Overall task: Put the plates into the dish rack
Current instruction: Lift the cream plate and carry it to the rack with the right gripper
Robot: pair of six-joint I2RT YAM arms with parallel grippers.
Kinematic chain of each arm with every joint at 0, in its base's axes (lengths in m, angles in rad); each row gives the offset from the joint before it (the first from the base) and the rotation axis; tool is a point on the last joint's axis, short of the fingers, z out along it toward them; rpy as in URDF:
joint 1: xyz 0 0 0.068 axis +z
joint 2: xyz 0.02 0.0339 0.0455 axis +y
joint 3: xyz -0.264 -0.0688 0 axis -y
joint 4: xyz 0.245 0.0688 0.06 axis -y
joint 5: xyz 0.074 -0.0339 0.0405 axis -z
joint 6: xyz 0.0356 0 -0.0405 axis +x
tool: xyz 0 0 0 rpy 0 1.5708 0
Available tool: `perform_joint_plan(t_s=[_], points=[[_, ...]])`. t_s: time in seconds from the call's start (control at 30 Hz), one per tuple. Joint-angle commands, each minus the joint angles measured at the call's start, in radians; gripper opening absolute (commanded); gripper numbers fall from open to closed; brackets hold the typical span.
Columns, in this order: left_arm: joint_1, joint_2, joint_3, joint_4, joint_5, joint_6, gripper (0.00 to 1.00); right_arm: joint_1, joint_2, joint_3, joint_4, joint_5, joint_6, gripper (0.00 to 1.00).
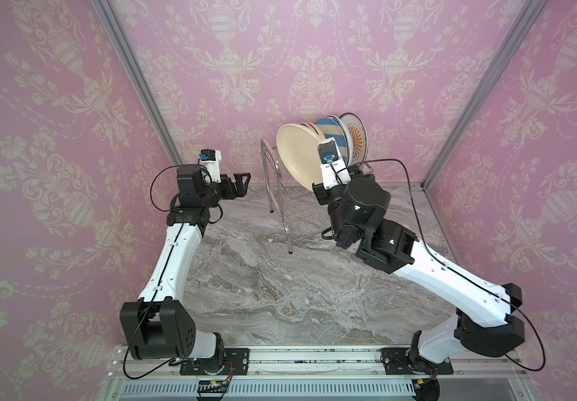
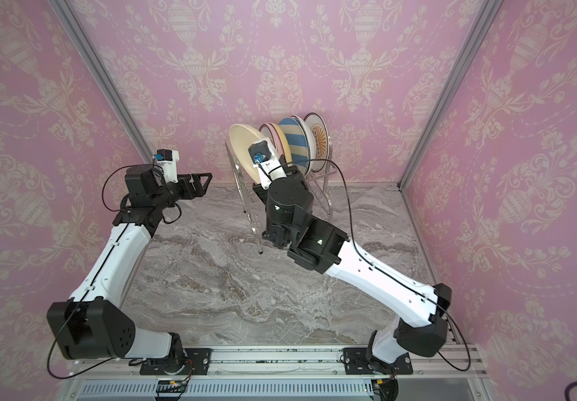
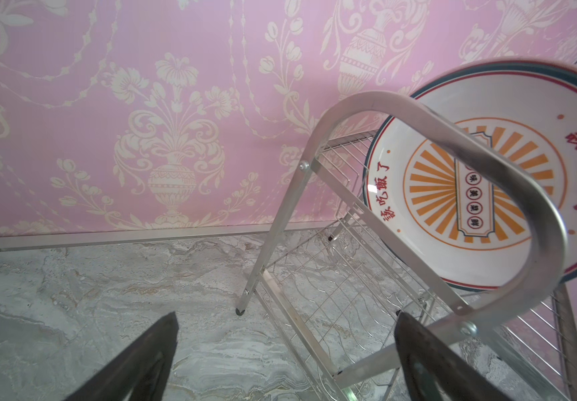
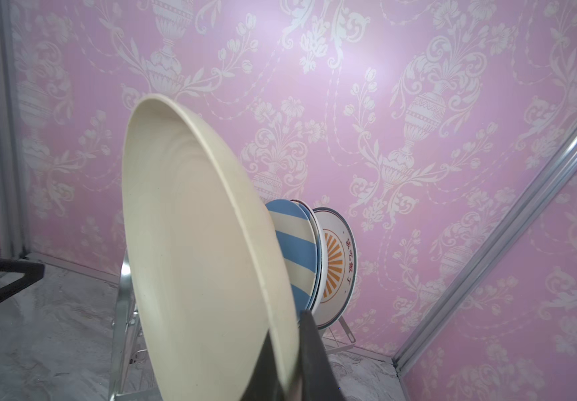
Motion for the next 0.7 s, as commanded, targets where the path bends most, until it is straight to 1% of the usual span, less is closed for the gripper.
perform_joint_plan(t_s=[0.0,0.07,0.17,0.27,0.4,0.47,0.57,0.67], points=[[-0.007,-0.049,-0.065,0.046,0.063,-0.004,0.99,-0.024,0.130,0.150,0.245,0.119,-0.287,0.00],[-0.007,-0.064,-0.084,0.035,0.064,0.016,0.99,-0.037,0.196,0.222,0.271,0.126,-0.324,0.00],[-0.006,-0.066,-0.074,-0.021,0.061,0.061,0.99,-0.059,0.262,0.303,0.239,0.110,-0.306,0.00],[-0.006,-0.067,-0.091,-0.001,0.090,0.053,0.99,-0.096,0.314,0.392,0.068,0.075,-0.173,0.00],[-0.005,-0.061,-0.110,0.039,0.120,0.028,0.99,-0.168,0.376,0.504,-0.185,0.006,0.053,0.00],[-0.006,-0.067,-0.115,0.044,0.127,0.024,0.99,-0.188,0.412,0.559,-0.252,-0.008,0.090,0.00],[-0.006,-0.086,-0.132,0.056,0.137,0.025,0.99,-0.197,0.447,0.573,-0.258,-0.040,0.112,0.00],[-0.006,-0.083,-0.132,0.056,0.141,0.021,0.99,-0.201,0.487,0.628,-0.324,-0.074,0.166,0.00]])
